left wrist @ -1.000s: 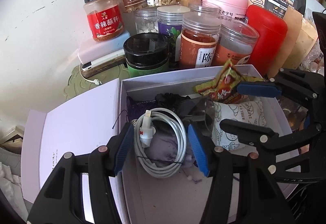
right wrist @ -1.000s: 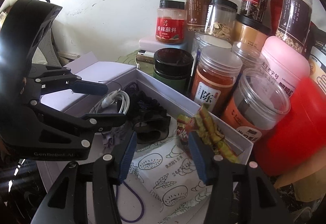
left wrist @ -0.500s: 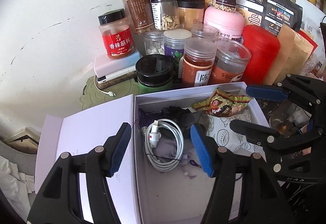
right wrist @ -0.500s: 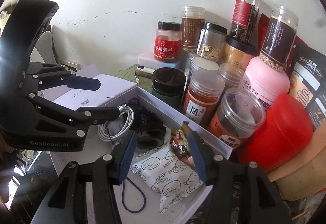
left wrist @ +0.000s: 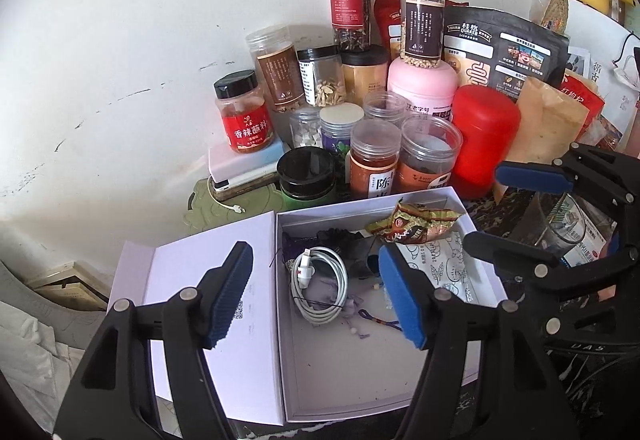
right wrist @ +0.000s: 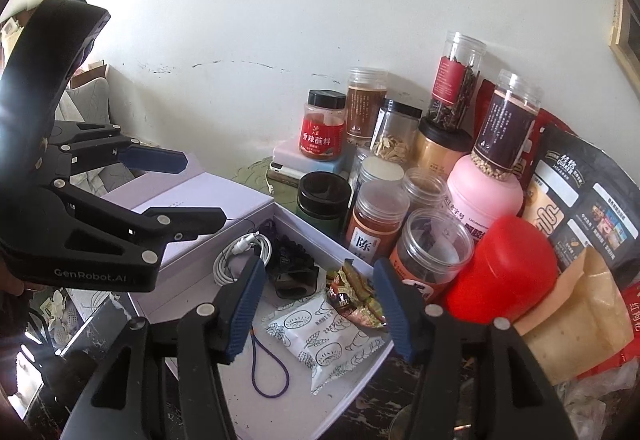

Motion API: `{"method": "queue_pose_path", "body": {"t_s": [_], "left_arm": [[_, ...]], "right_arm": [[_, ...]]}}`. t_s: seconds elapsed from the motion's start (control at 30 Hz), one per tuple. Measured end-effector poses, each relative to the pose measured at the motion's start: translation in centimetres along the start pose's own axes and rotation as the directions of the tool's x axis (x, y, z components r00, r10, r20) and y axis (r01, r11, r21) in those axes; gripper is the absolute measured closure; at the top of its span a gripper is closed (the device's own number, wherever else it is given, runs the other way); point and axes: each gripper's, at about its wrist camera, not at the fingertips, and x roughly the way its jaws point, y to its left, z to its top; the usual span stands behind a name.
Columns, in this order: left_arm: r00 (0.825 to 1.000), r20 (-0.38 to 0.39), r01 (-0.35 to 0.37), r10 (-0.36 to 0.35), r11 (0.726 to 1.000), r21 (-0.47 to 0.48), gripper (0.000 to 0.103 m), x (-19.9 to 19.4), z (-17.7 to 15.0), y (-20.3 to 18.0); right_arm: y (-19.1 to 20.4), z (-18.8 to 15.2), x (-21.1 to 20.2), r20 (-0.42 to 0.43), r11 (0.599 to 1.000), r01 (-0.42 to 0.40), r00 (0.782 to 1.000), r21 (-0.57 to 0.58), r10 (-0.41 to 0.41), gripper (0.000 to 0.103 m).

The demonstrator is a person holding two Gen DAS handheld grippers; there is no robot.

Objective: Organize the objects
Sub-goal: 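Lift both open tools out of the box back over the table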

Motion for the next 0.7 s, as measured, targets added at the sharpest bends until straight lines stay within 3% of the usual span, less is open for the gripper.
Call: {"method": "queue_pose_path", "body": {"t_s": [0.7], "left_arm": [[0.997, 0.079, 0.007, -0.010, 0.999, 0.032, 0.033, -10.8, -1.8, -4.0]], "right_arm": [[1.2, -1.3, -9.8, 0.069, 0.998, 0.063, 0.996, 0.010, -0.064, 0.044]]}}
